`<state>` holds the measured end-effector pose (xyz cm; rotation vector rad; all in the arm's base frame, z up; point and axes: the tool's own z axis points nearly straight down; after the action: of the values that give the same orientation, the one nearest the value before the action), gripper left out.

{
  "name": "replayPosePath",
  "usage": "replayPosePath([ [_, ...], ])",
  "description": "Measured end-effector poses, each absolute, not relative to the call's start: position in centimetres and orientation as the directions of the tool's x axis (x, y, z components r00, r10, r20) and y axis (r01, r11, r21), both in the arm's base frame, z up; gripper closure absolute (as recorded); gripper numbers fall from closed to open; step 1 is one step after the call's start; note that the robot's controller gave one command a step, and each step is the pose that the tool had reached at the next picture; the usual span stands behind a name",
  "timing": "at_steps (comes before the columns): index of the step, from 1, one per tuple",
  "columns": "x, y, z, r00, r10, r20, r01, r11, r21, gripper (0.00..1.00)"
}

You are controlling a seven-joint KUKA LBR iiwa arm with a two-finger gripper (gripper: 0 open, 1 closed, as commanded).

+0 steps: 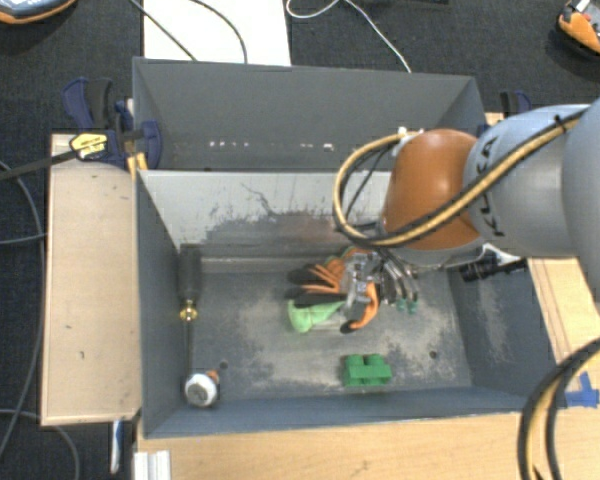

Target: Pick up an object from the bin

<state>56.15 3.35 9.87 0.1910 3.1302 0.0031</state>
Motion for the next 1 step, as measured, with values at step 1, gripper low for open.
replayPosePath([
  [1, 56.15, 3.35, 9.87, -0.992, 0.123, -0.005, 0.123, 0.992, 0.003, 1.00],
])
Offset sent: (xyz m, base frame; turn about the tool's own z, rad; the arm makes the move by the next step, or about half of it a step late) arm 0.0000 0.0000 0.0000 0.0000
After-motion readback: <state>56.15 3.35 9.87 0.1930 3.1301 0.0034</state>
